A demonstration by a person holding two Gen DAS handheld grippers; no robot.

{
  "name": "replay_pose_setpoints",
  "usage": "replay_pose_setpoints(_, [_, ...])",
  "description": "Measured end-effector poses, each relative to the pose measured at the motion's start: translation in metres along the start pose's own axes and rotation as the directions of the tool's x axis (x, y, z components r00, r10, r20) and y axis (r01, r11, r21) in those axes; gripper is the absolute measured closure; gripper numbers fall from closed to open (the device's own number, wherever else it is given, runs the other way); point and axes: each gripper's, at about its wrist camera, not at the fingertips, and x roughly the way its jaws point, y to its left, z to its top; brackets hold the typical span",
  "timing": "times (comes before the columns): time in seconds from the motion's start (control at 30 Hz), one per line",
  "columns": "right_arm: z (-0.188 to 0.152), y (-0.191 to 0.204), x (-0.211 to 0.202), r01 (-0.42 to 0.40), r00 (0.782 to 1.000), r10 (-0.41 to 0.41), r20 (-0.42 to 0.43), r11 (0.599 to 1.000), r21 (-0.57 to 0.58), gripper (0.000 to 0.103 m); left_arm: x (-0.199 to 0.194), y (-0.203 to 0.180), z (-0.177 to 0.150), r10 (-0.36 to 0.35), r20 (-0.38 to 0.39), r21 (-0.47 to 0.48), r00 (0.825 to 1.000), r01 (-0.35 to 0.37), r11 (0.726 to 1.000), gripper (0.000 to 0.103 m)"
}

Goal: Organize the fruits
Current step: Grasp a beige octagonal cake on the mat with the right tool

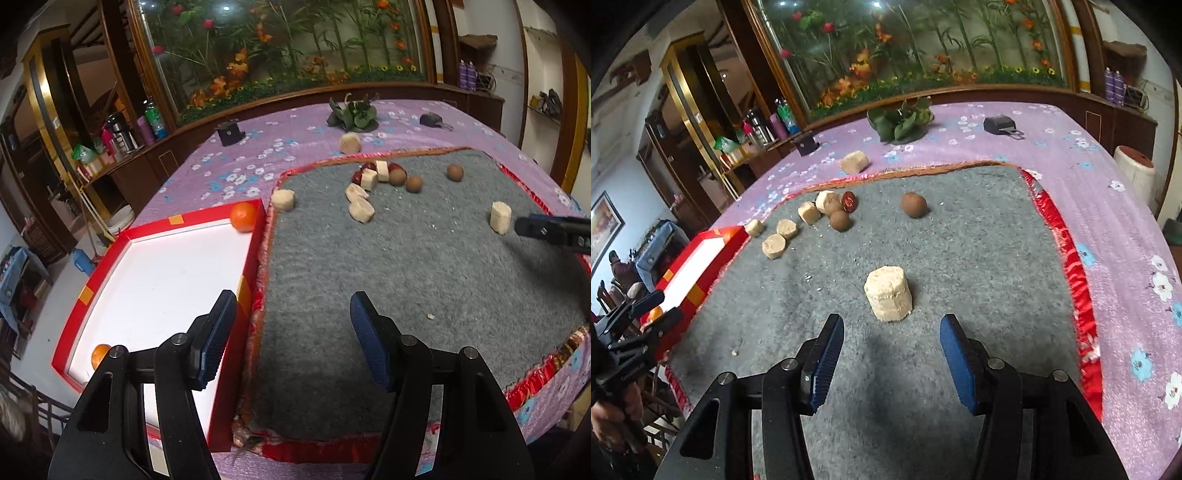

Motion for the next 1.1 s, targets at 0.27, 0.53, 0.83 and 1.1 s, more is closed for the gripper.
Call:
replay_pose_setpoints(0.27, [0.023,0.014,0.043,0.065,0.988,-0.069,-0.135,0.997,-0.034,0.063,0.006,0.009,0.005,0.004,-0.019,-0.014,1.000,-0.004,1.000,0.039])
replay_pose_setpoints(0.53, [0.065,0.027,0.057,-0.036,0.985,0.033,-0.171,0.999,-0.012,0.076,0.034,0.006,0.037,-0.063,-0.048,-0.024,0.997,0.062,0.998,0.039])
replay_pose_setpoints(0.83, [0.105,0.001,0.085,-0.283,0.954,0.255,0.158,0.941,0.188,0.076,0.080,-0.024,0.071,-0.155,-0.095,-0.051,0.983,0.151,0.987,0.039])
replay_pose_setpoints(1.1, [0.105,-0.025,0.085,-0.260,0.962,0.223,0.157,0.926,0.275,0.076,0.109,-0.036,0.077,-0.164,-0.129,-0.087,0.978,0.153,0.984,0.039])
